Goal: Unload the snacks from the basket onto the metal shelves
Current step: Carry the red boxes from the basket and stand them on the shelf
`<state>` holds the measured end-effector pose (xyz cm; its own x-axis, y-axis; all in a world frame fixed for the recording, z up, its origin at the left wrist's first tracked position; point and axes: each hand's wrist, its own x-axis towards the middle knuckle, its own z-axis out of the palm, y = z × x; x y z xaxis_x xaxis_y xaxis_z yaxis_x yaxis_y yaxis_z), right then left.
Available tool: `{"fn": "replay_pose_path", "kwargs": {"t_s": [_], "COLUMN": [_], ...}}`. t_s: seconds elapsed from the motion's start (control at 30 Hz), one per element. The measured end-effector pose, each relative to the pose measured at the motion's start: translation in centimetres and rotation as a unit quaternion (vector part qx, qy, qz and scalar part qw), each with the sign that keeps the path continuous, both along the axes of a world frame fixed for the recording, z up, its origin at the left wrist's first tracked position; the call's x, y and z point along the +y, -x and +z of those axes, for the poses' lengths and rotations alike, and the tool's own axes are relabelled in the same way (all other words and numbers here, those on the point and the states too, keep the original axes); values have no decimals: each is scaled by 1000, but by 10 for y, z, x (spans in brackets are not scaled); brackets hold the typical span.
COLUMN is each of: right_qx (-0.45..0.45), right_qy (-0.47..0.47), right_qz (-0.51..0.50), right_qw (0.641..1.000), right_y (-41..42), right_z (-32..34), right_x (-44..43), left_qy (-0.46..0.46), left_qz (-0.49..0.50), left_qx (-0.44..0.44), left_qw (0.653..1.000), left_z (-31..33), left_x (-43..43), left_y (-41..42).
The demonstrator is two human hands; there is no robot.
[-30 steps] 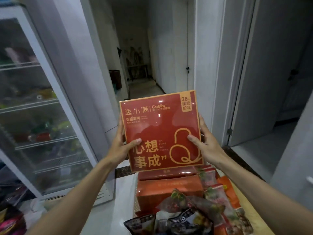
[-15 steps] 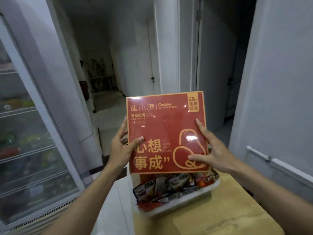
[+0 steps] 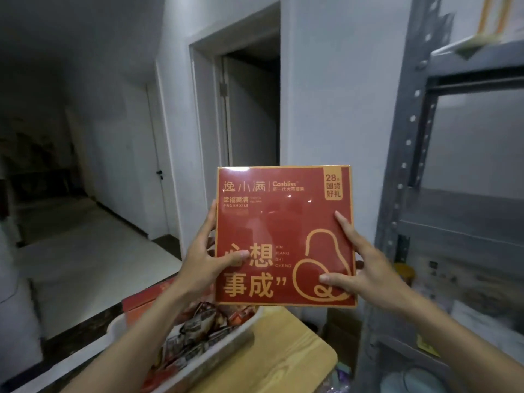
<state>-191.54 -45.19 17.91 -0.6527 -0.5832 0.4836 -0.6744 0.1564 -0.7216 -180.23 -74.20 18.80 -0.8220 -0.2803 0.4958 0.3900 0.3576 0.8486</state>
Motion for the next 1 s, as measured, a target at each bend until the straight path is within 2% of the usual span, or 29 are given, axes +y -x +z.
{"fn": "replay_pose_path", "kwargs": {"t_s": [0.47, 1.0], "right_qx": [18, 58], "right_qy": [49, 42], "right_qz": [-136, -282], "right_qw": [989, 957], "right_y": [11, 127], "right_z": [46, 87], "right_x": [246, 384], "left_qy": [24, 44], "left_qz": [-130, -256], "left_qx": [55, 100], "left_qw": [990, 961], "left_z": [49, 99], "left_x": [228, 388], "left_y": [103, 288]}}
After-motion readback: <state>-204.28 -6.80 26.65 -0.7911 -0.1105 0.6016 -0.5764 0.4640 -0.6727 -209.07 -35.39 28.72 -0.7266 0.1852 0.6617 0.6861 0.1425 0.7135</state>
